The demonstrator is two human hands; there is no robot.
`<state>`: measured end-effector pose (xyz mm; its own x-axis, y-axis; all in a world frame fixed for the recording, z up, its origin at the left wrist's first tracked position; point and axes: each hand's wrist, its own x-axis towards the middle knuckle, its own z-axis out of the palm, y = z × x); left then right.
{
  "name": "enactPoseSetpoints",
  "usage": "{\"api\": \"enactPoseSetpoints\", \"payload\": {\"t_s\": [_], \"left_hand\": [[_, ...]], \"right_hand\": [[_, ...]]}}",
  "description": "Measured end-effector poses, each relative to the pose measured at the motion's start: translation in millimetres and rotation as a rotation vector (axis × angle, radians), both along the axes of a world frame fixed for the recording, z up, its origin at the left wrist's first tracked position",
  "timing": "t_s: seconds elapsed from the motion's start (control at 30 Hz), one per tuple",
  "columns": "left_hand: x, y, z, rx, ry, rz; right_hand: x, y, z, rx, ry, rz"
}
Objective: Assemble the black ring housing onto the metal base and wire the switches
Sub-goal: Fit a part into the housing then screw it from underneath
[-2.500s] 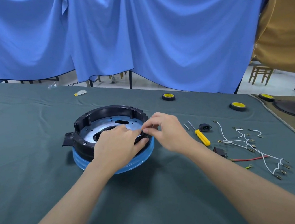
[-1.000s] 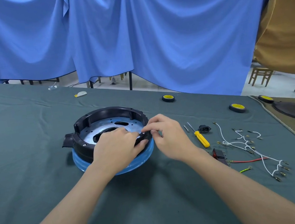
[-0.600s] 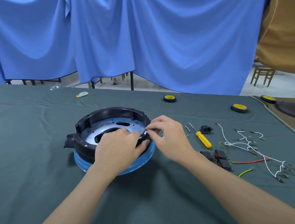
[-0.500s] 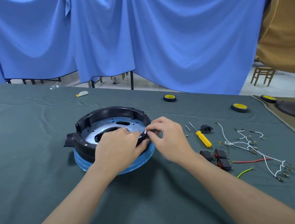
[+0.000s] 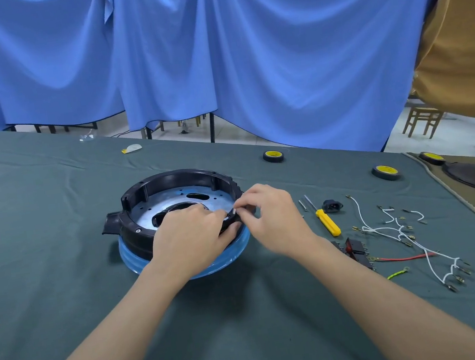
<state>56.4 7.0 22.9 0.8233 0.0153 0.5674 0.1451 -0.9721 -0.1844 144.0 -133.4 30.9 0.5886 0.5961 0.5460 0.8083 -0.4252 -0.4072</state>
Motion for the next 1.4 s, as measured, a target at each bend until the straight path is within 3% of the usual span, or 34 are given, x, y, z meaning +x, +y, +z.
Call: {"api": "enactPoseSetpoints", "payload": {"t_s": [0.2, 0.47, 0.63, 0.93, 1.1, 1.4], "left_hand": [[-1.3, -1.3, 2.1, -0.026, 0.025, 0.023], [-0.4, 0.2, 0.1, -0.011, -0.013, -0.005], [-0.2, -0.9, 0.7, -0.029, -0.042, -0.016], [1.9, 0.7, -2.5, -0.004, -0.079, -0.027], [2.5, 1.4, -3.8, 0.012, -0.099, -0.045], [2.3, 1.6, -6.7, 0.011, -0.162, -0.089]], "right_hand": [[-5.7, -5.1, -3.2, 0.01, -0.105, 0.034], [-5.1, 6.6, 2.2, -0.064, -0.067, -0.029], [-2.9, 4.1, 2.6, -0.012, -0.064, -0.021], [-3.8, -3.1, -0.3, -0.043, -0.106, 0.084], [-9.7, -8.4, -4.9, 0.065, -0.07, 0.042], [-14.3, -6.5, -7.8, 0.021, -0.044, -0.026]]}}
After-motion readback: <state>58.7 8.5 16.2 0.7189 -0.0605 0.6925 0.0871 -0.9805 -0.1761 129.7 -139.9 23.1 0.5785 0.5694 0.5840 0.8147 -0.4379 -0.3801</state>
